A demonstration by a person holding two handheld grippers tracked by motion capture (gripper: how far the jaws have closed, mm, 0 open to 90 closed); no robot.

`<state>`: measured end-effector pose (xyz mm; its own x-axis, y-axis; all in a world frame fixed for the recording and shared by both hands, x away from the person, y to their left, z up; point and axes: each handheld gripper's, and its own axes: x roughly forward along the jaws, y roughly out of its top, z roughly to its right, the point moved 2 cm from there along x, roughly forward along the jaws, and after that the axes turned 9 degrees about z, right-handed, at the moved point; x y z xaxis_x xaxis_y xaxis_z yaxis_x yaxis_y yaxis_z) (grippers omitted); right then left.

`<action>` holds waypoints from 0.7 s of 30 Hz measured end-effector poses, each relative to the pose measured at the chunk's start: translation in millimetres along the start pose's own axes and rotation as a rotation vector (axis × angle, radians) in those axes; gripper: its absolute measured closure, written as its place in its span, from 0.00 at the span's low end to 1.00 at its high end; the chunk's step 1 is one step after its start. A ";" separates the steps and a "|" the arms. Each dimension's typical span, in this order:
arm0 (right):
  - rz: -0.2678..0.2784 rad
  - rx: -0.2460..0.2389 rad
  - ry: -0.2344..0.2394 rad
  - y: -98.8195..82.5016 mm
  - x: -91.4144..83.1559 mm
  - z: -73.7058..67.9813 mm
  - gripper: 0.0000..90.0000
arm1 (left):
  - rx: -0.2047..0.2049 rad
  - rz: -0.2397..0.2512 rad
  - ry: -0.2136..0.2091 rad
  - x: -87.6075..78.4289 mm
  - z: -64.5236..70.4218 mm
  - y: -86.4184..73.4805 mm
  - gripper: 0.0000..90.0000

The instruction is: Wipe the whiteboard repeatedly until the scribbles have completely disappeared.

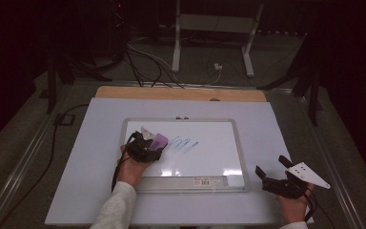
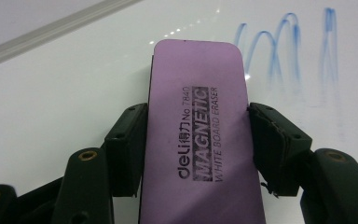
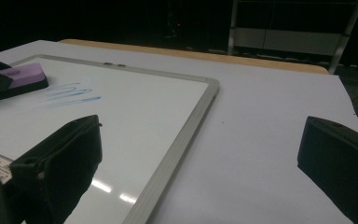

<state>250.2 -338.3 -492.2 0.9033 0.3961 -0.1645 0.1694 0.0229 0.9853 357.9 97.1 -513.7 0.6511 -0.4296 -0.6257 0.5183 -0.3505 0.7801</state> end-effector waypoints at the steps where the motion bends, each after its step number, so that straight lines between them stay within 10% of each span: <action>1: -0.001 0.000 -0.001 -0.1 0.1 0.0 0.00 | 0.005 0.002 -0.009 0.5 3.8 0.1 0.46; 12: -0.001 0.002 -0.002 -0.3 0.1 0.5 0.00 | 0.085 0.008 -0.123 3.8 54.1 3.8 0.46; 21: 0.003 0.003 -0.003 0.2 -0.7 1.6 0.00 | 0.066 0.000 -0.054 1.6 32.7 2.8 0.47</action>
<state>250.2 -340.1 -492.0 0.9051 0.3930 -0.1620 0.1680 0.0194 0.9856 342.2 68.2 -512.8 0.6197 -0.4733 -0.6261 0.4790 -0.4039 0.7794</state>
